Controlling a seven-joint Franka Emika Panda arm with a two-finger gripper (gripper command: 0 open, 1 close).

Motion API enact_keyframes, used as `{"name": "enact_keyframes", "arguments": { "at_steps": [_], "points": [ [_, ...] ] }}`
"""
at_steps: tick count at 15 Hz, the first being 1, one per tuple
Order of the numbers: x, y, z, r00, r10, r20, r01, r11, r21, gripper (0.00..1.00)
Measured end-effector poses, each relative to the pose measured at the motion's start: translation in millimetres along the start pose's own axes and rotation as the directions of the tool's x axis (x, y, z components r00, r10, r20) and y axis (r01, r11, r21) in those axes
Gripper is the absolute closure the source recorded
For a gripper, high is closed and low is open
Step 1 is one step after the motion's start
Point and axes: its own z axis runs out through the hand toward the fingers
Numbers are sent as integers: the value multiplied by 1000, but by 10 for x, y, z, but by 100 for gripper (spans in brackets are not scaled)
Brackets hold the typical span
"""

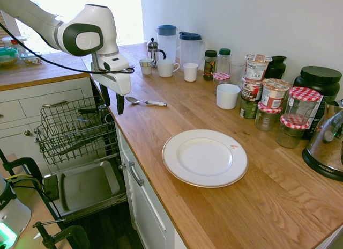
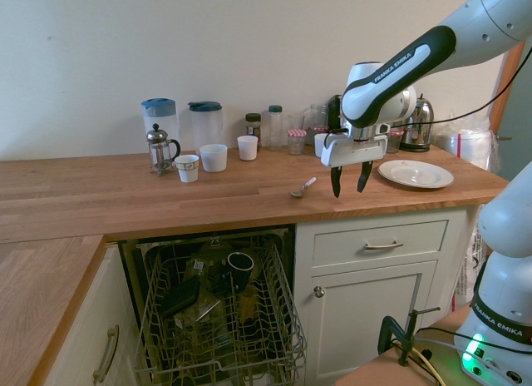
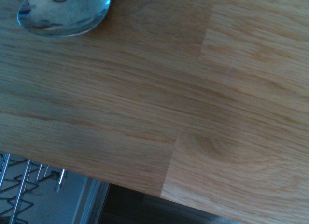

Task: Put the spoon in the dishwasher

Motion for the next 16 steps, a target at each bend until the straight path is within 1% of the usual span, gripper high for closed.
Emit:
{"name": "enact_keyframes", "arguments": {
  "at_steps": [2, 4, 6, 7, 9, 11, 12, 14, 15, 16],
  "points": [
    [4, -2, -1, 1000, -4, -5, 4, 1000, -4, 0],
    [44, -74, -63, 1000, 29, 0, -29, 999, 17, 0],
    [129, -277, -176, 993, 115, 24, -116, 993, 36, 0],
    [177, -411, -206, 985, 171, 39, -172, 985, 30, 0],
    [281, -689, -191, 953, 297, 55, -299, 954, 25, 0],
    [397, -991, -178, 903, 425, 65, -428, 903, 31, 0],
    [432, -1112, -160, 871, 486, 70, -489, 872, 33, 0],
    [488, -1271, -81, 795, 602, 71, -605, 796, 29, 0],
    [515, -1286, -26, 755, 652, 62, -655, 755, 29, 0],
    [540, -1284, 10, 677, 735, 41, -736, 677, 29, 0]
  ]
}}
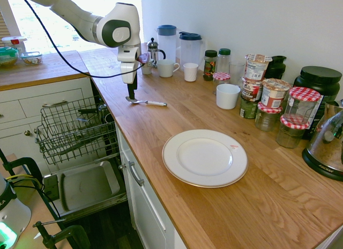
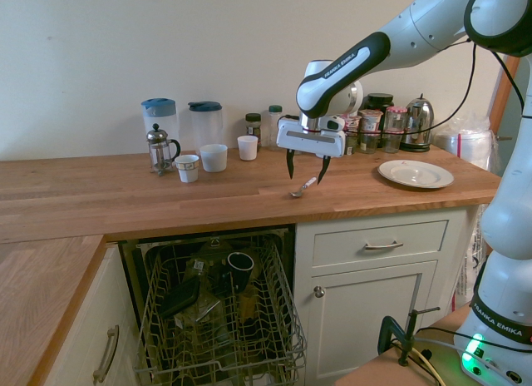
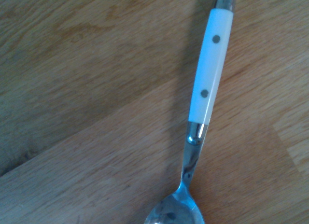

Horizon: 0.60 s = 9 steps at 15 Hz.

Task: Put the spoon in the dishwasher

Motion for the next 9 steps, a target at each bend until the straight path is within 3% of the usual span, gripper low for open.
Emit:
{"name": "enact_keyframes", "arguments": {
  "at_steps": [2, 9],
  "points": [
    [-29, 6, 2, 996, 81, -31, -81, 997, 10, 0],
    [-73, -38, 187, 975, 214, -65, -210, 976, 61, 0]
  ]
}}
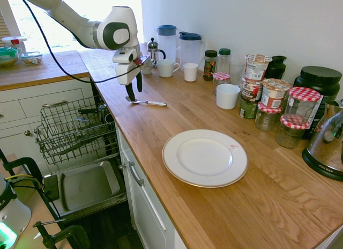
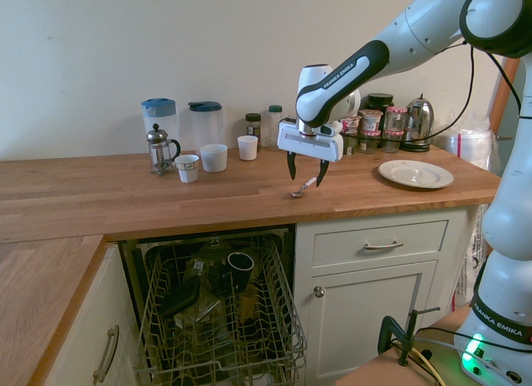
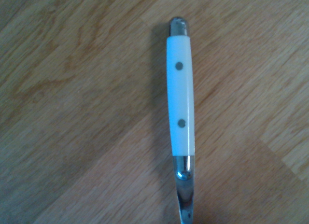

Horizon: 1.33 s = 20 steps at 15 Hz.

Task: Put the spoon in the dishwasher

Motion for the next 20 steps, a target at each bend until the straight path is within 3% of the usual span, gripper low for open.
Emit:
{"name": "enact_keyframes", "arguments": {
  "at_steps": [9, 10, 20],
  "points": [
    [23, -161, 252, 997, 80, -16, -79, 997, 22, 0],
    [11, -173, 258, 996, 87, -17, -87, 996, 18, 100],
    [-63, -247, 351, 988, 146, -56, -147, 989, -28, 100]
  ]
}}
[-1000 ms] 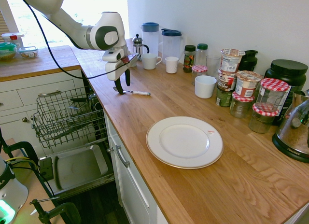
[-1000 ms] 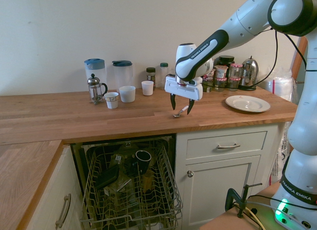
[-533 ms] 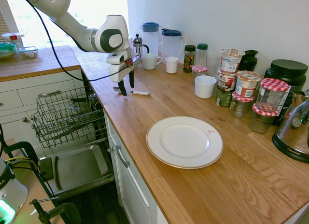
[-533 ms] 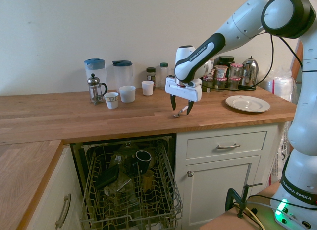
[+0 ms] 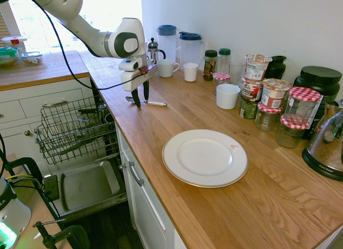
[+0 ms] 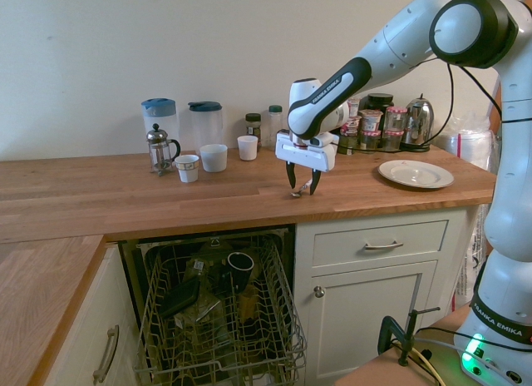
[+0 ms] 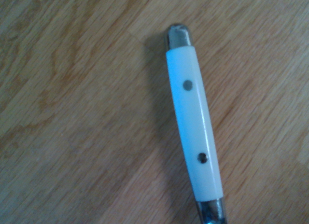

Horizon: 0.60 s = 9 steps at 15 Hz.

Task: Put the spoon in the dishwasher

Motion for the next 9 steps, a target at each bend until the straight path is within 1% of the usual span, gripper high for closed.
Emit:
{"name": "enact_keyframes", "arguments": {
  "at_steps": [9],
  "points": [
    [-25, 10, 4, 1000, 9, 15, -10, 1000, 13, 100]
  ]
}}
